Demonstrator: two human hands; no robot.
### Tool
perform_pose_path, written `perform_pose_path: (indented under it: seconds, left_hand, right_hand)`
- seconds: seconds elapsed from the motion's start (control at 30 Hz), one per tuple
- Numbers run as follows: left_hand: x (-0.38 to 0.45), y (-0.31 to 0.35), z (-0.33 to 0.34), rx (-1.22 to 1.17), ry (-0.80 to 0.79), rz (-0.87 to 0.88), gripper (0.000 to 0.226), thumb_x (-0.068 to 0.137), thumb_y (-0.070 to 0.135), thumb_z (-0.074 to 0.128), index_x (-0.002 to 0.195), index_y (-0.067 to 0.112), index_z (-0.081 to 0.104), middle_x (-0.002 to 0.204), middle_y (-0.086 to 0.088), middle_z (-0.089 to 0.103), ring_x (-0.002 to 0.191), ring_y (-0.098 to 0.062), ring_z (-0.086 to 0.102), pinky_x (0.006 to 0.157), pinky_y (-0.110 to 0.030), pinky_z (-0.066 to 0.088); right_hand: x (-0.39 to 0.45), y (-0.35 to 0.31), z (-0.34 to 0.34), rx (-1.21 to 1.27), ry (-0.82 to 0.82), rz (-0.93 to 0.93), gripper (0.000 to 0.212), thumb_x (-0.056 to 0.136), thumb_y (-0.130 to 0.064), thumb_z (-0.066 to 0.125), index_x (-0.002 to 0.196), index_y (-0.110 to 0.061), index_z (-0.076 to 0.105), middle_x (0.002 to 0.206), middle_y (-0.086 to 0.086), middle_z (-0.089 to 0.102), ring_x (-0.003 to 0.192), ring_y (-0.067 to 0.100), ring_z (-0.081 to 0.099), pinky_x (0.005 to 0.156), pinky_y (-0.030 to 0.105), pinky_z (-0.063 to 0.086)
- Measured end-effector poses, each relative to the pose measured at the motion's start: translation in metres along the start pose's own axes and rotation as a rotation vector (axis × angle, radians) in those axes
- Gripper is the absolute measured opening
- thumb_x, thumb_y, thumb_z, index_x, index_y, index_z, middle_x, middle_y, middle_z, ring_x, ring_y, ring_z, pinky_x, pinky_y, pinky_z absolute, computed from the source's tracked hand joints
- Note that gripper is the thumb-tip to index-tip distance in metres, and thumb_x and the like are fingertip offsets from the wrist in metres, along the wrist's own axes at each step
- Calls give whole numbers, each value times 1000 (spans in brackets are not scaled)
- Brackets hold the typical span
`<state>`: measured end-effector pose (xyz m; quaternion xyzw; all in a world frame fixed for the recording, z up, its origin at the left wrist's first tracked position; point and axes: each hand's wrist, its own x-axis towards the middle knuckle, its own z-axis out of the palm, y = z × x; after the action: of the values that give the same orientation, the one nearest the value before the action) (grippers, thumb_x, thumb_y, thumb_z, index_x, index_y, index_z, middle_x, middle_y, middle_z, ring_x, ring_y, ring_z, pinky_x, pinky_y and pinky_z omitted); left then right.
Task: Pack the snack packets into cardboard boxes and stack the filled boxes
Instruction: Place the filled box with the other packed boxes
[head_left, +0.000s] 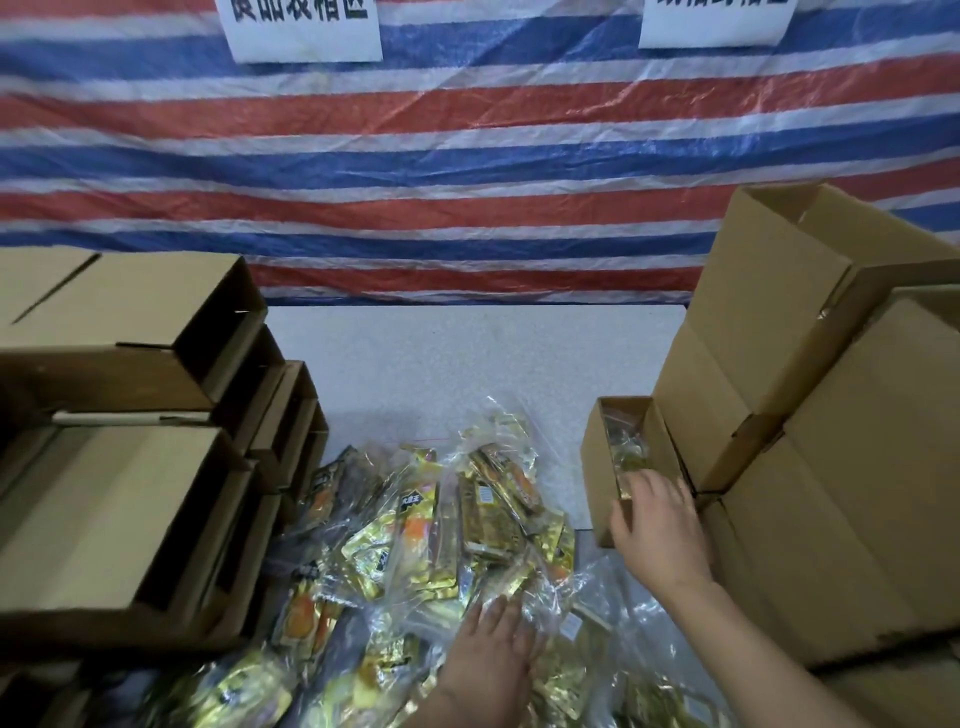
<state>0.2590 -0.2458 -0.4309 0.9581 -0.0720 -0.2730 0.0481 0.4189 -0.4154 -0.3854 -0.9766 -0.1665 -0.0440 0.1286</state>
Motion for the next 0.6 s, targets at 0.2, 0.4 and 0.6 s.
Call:
perform_pose_path:
  seconds: [0.2, 0.4, 0.6]
  left_hand:
    - [-49, -12, 22, -197, 99, -81, 59, 103, 40, 36, 157, 21, 22, 167, -6, 6, 154, -24, 5, 124, -46, -1]
    - [-97, -25, 21, -382, 299, -156, 50, 100, 42, 41, 148, 29, 40, 157, 3, 35, 142, -17, 34, 119, -31, 23]
    - [-150, -52, -16, -535, 552, -212, 39, 100, 41, 39, 133, 26, 55, 136, 7, 53, 116, -9, 52, 102, -27, 43]
  right_hand:
    - [-68, -10, -13, 206, -151, 96, 31, 98, -17, 55, 125, -4, 61, 118, 9, 61, 109, 27, 60, 91, 39, 49]
    - [-107, -48, -29, 392, -290, 124, 30, 100, -23, 54, 128, -16, 61, 112, -4, 63, 90, 3, 60, 75, 20, 47]
    - [-115, -132, -46, 518, -315, 19, 34, 101, -24, 54, 134, -17, 58, 111, -9, 60, 94, 2, 58, 80, 17, 45]
